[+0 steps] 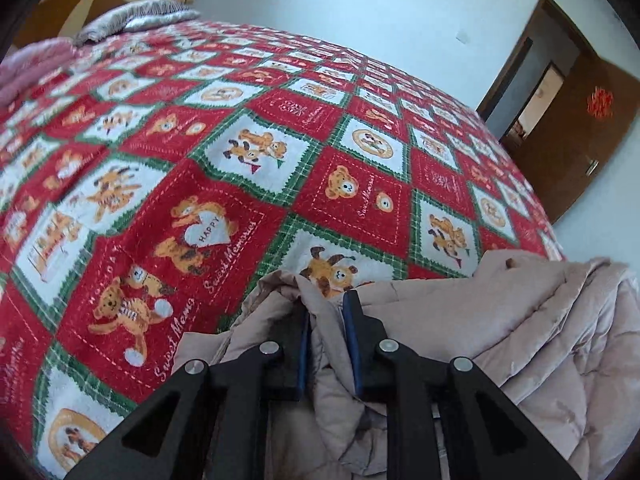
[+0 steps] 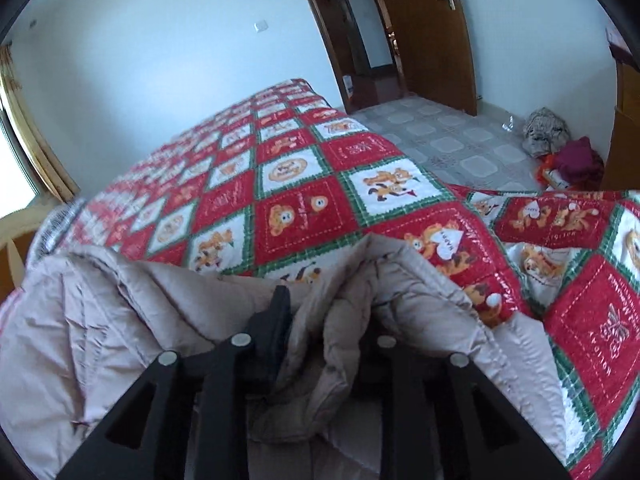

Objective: Fold large clothes

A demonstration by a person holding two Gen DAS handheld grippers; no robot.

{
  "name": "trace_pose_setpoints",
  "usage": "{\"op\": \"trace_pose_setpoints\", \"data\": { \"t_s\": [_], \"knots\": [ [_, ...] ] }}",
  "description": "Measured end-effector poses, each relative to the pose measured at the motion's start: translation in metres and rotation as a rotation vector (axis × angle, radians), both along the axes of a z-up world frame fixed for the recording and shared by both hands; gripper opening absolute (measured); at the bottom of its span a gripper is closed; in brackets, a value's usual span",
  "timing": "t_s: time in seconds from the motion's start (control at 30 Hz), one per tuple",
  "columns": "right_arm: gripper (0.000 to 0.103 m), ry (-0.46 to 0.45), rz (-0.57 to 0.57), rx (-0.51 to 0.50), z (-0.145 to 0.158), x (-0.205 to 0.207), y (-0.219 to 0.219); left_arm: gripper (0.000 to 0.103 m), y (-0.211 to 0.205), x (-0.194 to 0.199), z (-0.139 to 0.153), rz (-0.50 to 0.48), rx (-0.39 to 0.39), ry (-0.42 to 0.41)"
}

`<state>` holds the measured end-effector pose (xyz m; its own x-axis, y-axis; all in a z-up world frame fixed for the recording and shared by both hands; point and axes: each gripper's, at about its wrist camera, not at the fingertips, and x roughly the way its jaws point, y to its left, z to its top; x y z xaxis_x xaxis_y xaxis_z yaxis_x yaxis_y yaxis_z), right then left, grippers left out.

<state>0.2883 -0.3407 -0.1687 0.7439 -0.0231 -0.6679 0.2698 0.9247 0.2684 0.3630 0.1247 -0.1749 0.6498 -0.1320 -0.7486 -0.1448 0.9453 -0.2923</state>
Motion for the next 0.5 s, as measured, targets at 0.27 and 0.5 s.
{"op": "trace_pose_setpoints", "data": {
  "t_s": [0.27, 0.5],
  "knots": [
    [0.052, -0.064, 0.062, 0.187, 0.036, -0.019, -0.024, 0.038, 0.049, -0.006, 0.047, -0.108, -0.206, 0.043],
    [0.084, -0.317, 0.071, -0.064, 0.138, -0.086, 0.001, 0.098, 0.072, -0.043, 0.148, 0.044, -0.164, -0.226]
  ]
}}
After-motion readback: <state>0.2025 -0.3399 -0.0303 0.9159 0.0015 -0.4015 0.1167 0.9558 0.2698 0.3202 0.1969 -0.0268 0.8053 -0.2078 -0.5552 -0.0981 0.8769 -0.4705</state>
